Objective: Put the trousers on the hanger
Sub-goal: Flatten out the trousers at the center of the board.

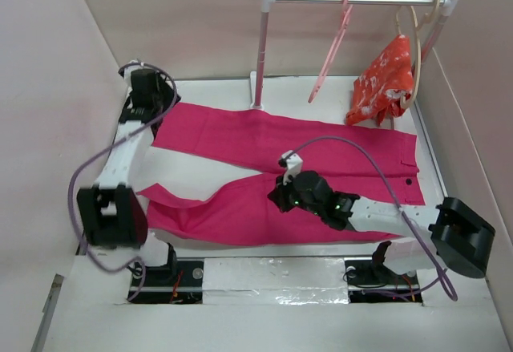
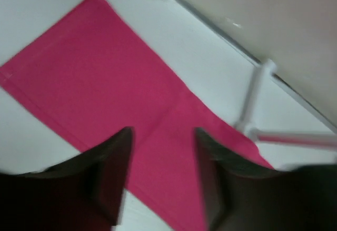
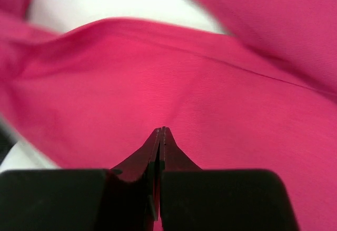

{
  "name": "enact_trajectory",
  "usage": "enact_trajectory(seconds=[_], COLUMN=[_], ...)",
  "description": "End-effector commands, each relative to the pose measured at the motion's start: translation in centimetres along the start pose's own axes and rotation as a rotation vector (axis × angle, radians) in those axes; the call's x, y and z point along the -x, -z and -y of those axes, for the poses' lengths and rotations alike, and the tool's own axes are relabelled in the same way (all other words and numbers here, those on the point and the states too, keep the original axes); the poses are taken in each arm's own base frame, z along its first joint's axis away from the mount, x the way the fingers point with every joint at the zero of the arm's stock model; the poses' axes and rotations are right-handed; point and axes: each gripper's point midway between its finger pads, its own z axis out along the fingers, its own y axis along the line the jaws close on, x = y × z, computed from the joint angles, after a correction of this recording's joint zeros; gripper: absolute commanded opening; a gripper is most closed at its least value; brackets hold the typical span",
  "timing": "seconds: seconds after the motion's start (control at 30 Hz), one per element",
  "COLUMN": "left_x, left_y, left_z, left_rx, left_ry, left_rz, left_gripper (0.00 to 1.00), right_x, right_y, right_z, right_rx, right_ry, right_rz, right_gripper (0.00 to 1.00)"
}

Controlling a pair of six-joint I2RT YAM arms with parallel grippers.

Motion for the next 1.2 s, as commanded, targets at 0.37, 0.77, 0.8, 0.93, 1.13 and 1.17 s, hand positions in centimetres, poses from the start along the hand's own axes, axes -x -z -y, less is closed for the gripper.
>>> enact_trajectory(seconds=[0.37, 0.77, 0.8, 0.93, 1.13, 1.17], left_x=[5.0, 2.3, 2.2, 1.5, 0.2, -0.4], left_y=[27.3, 28.8, 28.8, 28.9, 27.1, 25.9], left_z=[1.0, -1.2, -1.3, -1.4, 0.5, 0.8], left_rx=[-0.586, -0.546, -0.545, -0.557, -0.607, -0.601], left_ry=[0.124, 0.002, -0.003, -0.02, -0.08, -0.091], left_rz=[0.469, 0.439, 0.441, 0.43, 0.317, 0.272], left_gripper=[0.09, 0.27, 0.27, 0.28, 0.38, 0.39], right_x=[2.5, 1.5, 1.5, 2.3, 11.2, 12.4], right_y=[-5.7, -16.5, -16.8, -17.6, -10.6, -9.6], right_z=[-21.6, -23.8, -24.0, -23.8, -22.7, -21.8], right_rx=[0.349, 0.14, 0.139, 0.109, 0.187, 0.188], right_ry=[0.341, 0.369, 0.366, 0.33, 0.195, 0.165], right_rz=[-0.021, -0.064, -0.064, -0.05, 0.207, 0.232], right_gripper=[0.88, 0.74, 0.68, 0.01, 0.0, 0.0])
